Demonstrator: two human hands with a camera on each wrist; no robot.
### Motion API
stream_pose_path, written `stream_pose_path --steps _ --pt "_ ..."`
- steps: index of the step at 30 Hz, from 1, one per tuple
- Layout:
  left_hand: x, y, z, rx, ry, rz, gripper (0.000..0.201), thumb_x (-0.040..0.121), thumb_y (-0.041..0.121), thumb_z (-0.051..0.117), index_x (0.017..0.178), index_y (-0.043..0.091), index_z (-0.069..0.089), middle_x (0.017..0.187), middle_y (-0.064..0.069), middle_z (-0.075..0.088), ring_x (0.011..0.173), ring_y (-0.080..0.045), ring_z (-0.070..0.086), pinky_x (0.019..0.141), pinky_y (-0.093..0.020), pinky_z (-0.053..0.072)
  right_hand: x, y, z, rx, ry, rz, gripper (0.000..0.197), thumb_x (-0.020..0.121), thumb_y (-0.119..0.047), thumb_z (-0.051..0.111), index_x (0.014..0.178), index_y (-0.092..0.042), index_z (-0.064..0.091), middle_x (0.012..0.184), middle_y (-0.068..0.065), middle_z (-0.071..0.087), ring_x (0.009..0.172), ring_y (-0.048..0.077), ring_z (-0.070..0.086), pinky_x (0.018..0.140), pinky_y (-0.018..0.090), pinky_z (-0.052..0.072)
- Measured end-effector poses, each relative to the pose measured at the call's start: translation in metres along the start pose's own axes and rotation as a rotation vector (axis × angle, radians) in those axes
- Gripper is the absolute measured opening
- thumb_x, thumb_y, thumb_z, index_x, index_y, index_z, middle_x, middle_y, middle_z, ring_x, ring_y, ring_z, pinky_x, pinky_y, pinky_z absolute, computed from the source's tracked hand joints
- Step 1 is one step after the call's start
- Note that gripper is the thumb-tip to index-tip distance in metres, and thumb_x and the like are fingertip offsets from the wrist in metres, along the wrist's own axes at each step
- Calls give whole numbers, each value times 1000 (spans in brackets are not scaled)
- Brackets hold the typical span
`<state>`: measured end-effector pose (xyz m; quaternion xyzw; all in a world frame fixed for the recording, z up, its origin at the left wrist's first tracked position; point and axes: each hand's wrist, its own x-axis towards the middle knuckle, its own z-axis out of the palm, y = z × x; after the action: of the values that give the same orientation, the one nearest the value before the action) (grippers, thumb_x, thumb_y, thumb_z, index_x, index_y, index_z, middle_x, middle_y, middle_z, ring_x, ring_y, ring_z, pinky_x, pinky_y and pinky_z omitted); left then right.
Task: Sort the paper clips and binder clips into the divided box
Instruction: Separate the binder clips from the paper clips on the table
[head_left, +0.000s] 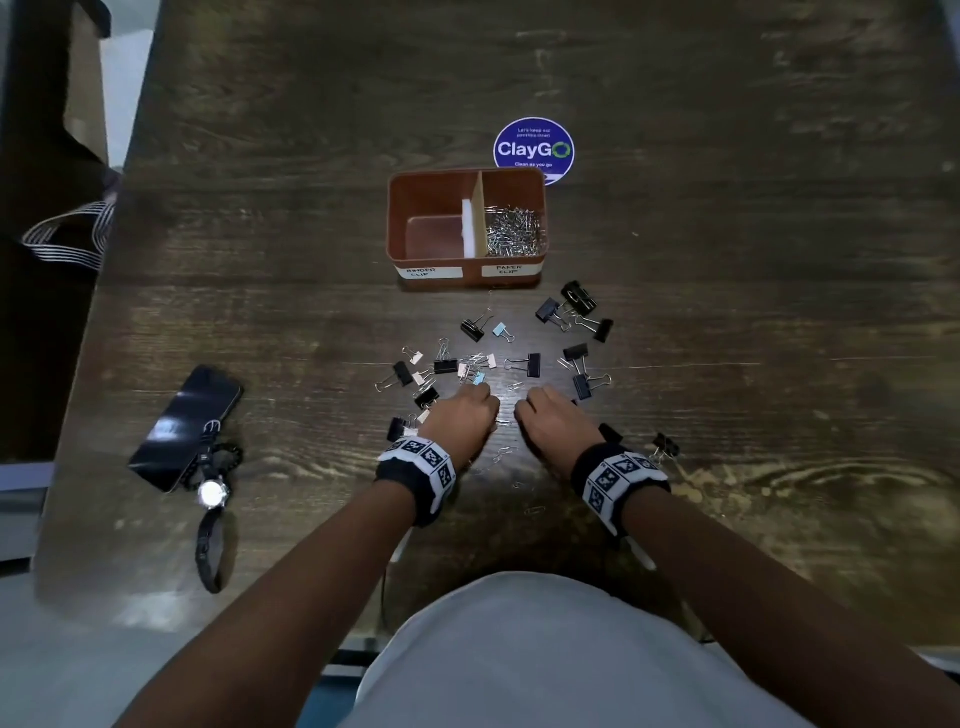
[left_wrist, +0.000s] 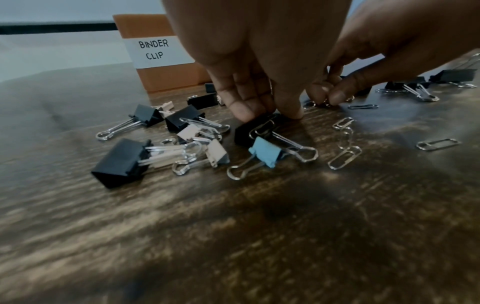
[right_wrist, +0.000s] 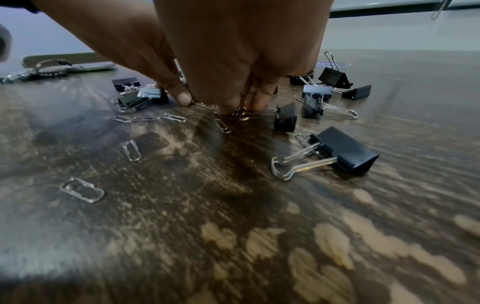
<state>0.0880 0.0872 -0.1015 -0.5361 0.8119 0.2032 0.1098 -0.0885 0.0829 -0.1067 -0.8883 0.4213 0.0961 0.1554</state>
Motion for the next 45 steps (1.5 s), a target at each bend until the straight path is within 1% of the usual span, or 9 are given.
stream_pose_path --steps 8,15,18,20,22,27,34,38,45 --pt "2 6 5 149 -68 64 33 81 11 59 112 4 52 110 -14 52 98 -28 51 77 -40 51 1 22 -4 427 34 134 32 81 10 54 105 -12 54 107 4 45 84 18 52 76 31 50" --pt "6 -4 -9 -417 47 -33 14 89 0 50 93 13 47 85 -8 58 77 -27 59 69 -42 52 7 44 -23 658 39 284 27 87 9 46 95 -12 61 95 2 53 75 11 48 70 25 45" --pt "2 -5 -17 -582 85 -23 37 93 1 50 125 19 48 93 -6 65 77 -22 62 65 -32 53 3 40 -28 739 -28 300 35 87 11 42 102 -13 63 92 -1 60 79 10 55 70 20 45" --pt "3 -8 -20 -578 95 -14 48 94 1 49 136 23 47 117 -7 64 100 -20 61 85 -34 51 -1 36 -28 764 -72 283 31 89 8 40 99 -9 64 94 1 61 86 14 57 76 23 43" --pt "6 -10 -17 -575 87 -5 37 94 -1 48 124 17 58 122 -7 63 109 -21 57 96 -34 45 -4 30 -29 747 -96 256 21 93 -3 42 94 -6 63 96 3 62 89 17 57 81 29 44" --pt "6 -9 -14 -891 91 -158 19 94 5 42 82 11 55 86 -8 63 78 -18 53 74 -32 41 -14 23 -24 251 -202 70 29 91 -34 56 114 -17 49 108 2 53 95 20 54 79 34 48" --pt "4 0 -10 -1095 -61 -252 50 100 39 46 55 18 45 52 1 42 46 -15 37 57 -25 33 -13 23 -5 142 -53 44 14 90 -18 59 101 -10 61 99 8 57 86 23 56 72 32 47" --pt "6 -4 -2 -772 5 -197 45 96 38 53 59 13 49 54 -5 48 48 -18 44 54 -26 38 -17 18 -3 71 -58 40 22 75 -5 72 95 -7 62 89 8 58 73 19 55 63 27 46" --pt "-4 0 7 -44 -26 53 52 85 65 52 108 20 41 84 -4 65 73 -27 61 62 -34 46 -18 15 -14 133 20 40 16 82 -3 60 95 -7 53 93 7 50 70 12 38 65 27 45"
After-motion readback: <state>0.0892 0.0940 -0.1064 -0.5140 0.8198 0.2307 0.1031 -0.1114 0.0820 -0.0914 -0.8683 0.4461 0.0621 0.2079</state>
